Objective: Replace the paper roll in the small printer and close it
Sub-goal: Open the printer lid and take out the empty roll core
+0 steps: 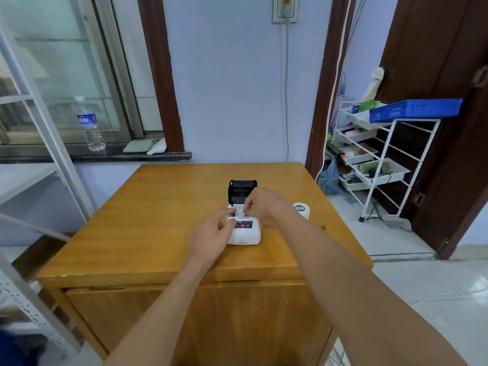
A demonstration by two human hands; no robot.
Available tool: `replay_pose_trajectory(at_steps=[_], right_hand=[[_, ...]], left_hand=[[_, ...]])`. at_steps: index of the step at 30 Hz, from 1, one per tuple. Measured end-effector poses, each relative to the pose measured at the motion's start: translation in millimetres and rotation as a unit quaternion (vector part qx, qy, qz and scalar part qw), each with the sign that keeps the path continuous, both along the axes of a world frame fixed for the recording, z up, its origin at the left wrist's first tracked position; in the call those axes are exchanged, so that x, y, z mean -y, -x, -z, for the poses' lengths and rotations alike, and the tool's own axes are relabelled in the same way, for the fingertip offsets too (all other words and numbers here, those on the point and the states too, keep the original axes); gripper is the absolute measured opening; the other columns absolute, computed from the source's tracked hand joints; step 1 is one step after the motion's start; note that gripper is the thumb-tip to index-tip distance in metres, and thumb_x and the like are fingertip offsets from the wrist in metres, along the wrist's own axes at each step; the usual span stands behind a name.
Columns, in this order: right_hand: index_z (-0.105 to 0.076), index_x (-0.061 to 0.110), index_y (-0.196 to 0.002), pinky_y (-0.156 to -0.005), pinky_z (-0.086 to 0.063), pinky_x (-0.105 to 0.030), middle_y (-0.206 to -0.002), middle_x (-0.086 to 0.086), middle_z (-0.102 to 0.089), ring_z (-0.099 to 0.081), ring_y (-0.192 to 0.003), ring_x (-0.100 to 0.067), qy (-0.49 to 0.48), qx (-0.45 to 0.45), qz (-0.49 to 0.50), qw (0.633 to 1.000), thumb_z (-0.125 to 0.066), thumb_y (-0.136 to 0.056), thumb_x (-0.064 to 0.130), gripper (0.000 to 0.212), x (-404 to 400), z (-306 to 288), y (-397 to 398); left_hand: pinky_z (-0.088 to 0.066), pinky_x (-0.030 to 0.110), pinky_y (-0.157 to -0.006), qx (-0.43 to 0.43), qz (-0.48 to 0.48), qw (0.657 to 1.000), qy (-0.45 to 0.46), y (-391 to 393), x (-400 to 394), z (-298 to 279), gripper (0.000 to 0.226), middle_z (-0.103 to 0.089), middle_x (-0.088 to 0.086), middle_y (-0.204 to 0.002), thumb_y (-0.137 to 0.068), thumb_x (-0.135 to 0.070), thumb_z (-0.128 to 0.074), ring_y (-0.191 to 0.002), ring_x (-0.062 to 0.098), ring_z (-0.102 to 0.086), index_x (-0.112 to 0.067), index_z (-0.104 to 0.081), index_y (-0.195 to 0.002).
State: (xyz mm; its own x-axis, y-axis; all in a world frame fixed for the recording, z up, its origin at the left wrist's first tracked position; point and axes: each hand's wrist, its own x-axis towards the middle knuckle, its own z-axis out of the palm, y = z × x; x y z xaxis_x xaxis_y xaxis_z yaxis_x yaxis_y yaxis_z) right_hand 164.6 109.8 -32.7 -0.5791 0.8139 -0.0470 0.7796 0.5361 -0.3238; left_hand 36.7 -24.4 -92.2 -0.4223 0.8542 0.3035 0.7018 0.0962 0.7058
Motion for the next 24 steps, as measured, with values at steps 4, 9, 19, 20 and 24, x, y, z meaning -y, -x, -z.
replay_pose_trajectory(at_steps=[4,9,19,20,24], right_hand=[[-0.071,0.035,-0.075,-0.076,-0.059,-0.032,-0.099,0.009,-0.077,-0.072,-0.093,-0.017,-0.025,-0.005,0.02,0.999,-0.074,-0.091,0.026,0.019,3,3,2],[-0.078,0.033,-0.091,-0.073,-0.052,-0.032,-0.107,0.006,-0.076,-0.071,-0.098,-0.02,-0.078,0.013,0.012,0.997,-0.073,-0.094,0.028,0.008,10,0,2],[-0.082,0.029,-0.09,-0.072,-0.056,-0.033,-0.098,0.008,-0.078,-0.07,-0.092,-0.017,-0.079,-0.079,0.011,0.994,-0.08,-0.084,0.027,0.007,6,-26,-15],[-0.083,0.028,-0.091,-0.075,-0.058,-0.035,-0.1,0.008,-0.078,-0.069,-0.092,-0.016,-0.088,-0.076,0.008,0.993,-0.081,-0.084,0.028,0.008,4,-31,-18],[-0.084,0.025,-0.095,-0.072,-0.05,-0.03,-0.096,0.011,-0.072,-0.062,-0.088,-0.009,-0.09,-0.073,-0.03,0.993,-0.081,-0.087,0.035,0.013,-6,-48,-38]], left_hand=[[-0.029,0.03,-0.051,-0.004,-0.006,1.0,0.0,-1,2,-2,0.033,-0.048,-0.009,-0.063,-0.101,-0.041,-0.054,-0.059,0.009,-0.049,-0.044,-0.067,-0.131],[-0.029,0.03,-0.05,0.011,-0.006,1.0,-0.005,-1,4,-4,0.032,-0.048,-0.009,-0.063,-0.099,-0.04,-0.056,-0.057,0.009,-0.048,-0.044,-0.069,-0.128],[-0.035,0.031,-0.051,0.007,0.0,1.0,-0.01,0,3,-2,0.034,-0.05,-0.008,-0.063,-0.099,-0.043,-0.058,-0.056,0.01,-0.05,-0.042,-0.069,-0.132],[-0.036,0.032,-0.051,0.004,0.0,1.0,-0.01,0,3,-2,0.034,-0.051,-0.008,-0.063,-0.099,-0.044,-0.058,-0.057,0.011,-0.051,-0.042,-0.069,-0.131],[-0.04,0.033,-0.052,-0.016,-0.003,1.0,0.003,0,2,-2,0.031,-0.055,-0.007,-0.066,-0.1,-0.044,-0.055,-0.062,0.013,-0.057,-0.043,-0.069,-0.127]])
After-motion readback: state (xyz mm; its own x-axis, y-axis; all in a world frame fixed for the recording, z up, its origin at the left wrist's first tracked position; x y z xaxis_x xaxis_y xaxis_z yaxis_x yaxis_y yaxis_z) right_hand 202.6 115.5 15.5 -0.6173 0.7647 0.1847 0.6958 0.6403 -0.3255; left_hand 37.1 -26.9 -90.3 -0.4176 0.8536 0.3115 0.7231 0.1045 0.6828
